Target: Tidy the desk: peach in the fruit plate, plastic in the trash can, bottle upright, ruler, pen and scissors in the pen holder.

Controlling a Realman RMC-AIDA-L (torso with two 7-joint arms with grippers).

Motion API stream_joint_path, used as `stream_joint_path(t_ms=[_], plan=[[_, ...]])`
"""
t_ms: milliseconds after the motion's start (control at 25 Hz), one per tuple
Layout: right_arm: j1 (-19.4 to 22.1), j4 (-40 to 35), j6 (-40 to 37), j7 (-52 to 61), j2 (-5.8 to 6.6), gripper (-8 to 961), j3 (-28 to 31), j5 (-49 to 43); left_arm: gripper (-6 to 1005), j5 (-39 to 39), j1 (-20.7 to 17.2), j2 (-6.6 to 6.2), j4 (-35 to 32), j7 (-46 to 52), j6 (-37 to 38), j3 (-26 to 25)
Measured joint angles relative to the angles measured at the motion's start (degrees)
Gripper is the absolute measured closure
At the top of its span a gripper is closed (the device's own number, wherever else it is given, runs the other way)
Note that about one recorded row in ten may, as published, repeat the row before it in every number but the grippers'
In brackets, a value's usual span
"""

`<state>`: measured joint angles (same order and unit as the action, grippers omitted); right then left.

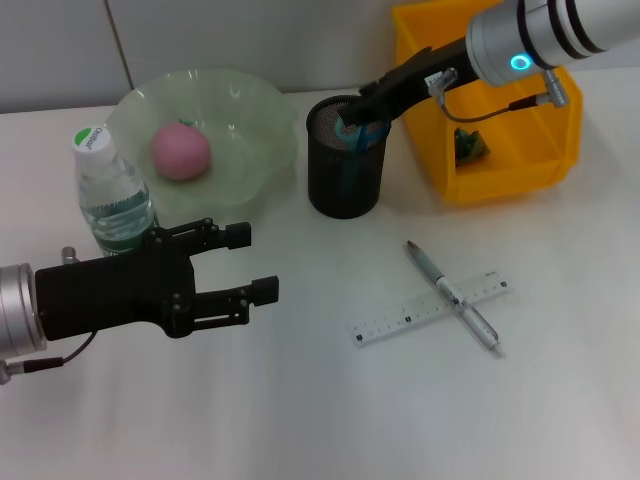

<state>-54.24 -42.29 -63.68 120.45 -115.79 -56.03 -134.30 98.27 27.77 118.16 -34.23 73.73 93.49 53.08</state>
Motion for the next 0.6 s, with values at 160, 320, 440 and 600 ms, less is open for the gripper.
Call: stream_joint_path(t_ms=[160,320,440,600], plan=[[3.43,-6.78,-1.10,1.84,-1.56,571,0.11,0.26,202,0.00,0.00,0.01,-0.30,-0.07,0.06,-0.07],[8.67,-16.38,-5.53,3.26,-2.66,494,0.02,4.00,202,0.00,0.09,0.04,-0.38,-0.08,0.12,-0.09],[10.42,-18.83,-8.00,3.61,-2.65,371,0.06,6.39,202,0.00,0.19,0.05,-0.45,-0.08,0.12,-0.09],[14.32,-23.28,-11.90,5.51,-2.16,286,0.14,10.74,202,0.00,0.32,0.05,-0.50,-0.08,0.16,-0.09]])
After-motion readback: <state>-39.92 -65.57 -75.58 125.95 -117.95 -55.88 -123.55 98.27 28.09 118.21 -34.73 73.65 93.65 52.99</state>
